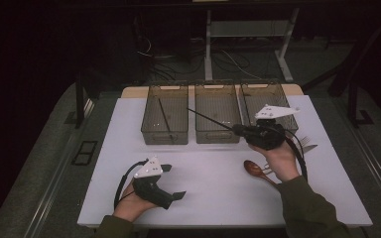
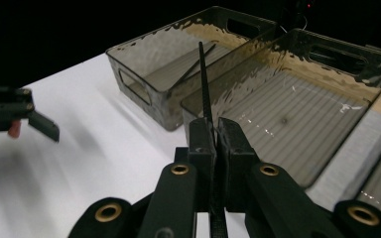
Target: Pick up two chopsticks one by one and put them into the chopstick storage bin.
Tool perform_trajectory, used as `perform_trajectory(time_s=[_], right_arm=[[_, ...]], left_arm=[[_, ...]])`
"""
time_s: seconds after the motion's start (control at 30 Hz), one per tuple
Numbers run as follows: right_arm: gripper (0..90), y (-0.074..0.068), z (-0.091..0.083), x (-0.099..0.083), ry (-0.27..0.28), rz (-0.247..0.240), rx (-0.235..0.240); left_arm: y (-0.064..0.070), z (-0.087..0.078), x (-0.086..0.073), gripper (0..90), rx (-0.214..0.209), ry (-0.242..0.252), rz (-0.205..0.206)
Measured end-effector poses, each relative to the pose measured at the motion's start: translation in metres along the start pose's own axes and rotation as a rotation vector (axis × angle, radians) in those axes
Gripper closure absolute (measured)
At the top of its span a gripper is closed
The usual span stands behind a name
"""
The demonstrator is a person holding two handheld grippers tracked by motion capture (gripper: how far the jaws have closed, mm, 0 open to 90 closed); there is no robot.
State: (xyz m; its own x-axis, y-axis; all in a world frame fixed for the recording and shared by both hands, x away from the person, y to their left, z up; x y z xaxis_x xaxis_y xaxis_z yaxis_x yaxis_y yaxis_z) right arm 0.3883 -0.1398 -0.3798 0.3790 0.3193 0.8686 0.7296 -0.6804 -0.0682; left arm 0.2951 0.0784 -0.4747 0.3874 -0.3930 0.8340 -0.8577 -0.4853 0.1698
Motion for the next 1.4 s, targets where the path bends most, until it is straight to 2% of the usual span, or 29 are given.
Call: perform_trajectory(time_s=[0.37, 0.87, 1.17, 1.4], right_arm=[[85.8, -0.001, 0.04, 0.024, -0.04, -0.013, -0.028], [85.8, -0.01, 0.1, 0.051, -0.108, 0.015, -0.041], [85.8, -0.009, 0.14, 0.066, -0.171, -0.002, -0.081], [85.7, -0.009, 0.168, 0.069, -0.215, 0.012, -0.105]], left_arm=[[0.0, -0.001, 0.001, 0.0, 0.001, 0.003, 0.007], [0.002, 0.0, 0.002, 0.0, -0.007, 0.019, -0.005], [0.002, -0.001, 0.002, 0.0, -0.011, 0.01, 0.004], [0.003, -0.002, 0.002, 0.0, -0.017, 0.017, -0.004]])
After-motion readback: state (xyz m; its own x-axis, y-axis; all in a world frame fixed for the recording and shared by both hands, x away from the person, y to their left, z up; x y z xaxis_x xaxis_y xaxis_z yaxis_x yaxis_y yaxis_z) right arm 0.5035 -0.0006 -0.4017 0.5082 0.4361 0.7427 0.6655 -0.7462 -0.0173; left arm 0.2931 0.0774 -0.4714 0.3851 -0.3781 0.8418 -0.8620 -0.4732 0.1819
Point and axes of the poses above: each handheld gripper's, and its own axes: z roughly forward along the jaws, x roughly out of its top, y roughly to its right, the point moved 9 cm from there along z, roughly forward along the jaws, and after that the axes turned 3 degrees about -z, right-handed, at the moved point
